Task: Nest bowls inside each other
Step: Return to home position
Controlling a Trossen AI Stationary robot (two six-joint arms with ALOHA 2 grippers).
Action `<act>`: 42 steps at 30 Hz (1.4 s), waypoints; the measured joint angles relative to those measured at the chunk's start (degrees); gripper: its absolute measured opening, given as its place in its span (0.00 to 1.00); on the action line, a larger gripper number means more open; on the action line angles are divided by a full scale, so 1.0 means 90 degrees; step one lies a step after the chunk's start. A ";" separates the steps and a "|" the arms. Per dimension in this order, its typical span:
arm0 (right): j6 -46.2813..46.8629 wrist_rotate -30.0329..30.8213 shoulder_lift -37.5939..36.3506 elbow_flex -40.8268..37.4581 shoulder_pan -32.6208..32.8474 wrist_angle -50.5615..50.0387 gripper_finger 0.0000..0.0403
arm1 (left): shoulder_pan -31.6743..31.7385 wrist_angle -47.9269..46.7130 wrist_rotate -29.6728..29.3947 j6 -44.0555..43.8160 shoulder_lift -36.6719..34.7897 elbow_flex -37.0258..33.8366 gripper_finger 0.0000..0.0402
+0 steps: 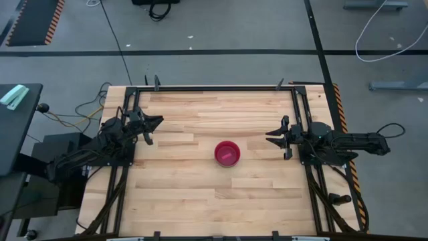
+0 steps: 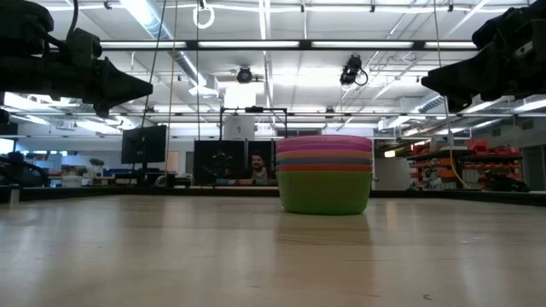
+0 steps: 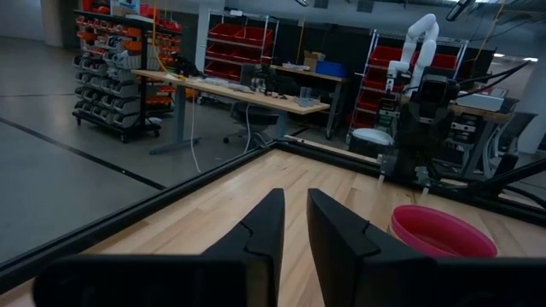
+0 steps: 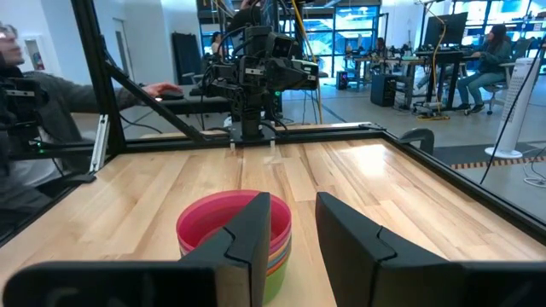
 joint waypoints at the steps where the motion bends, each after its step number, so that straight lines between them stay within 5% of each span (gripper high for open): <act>1: 0.0000 0.0000 0.0000 0.0000 0.0001 0.0001 0.26 | 0.0000 0.0000 0.0002 -0.0001 0.0000 0.0000 0.15; 42: 0.0000 0.0000 0.0001 0.0001 0.0002 0.0001 0.26 | 0.0000 -0.0002 0.0002 0.0001 0.0000 0.0000 0.13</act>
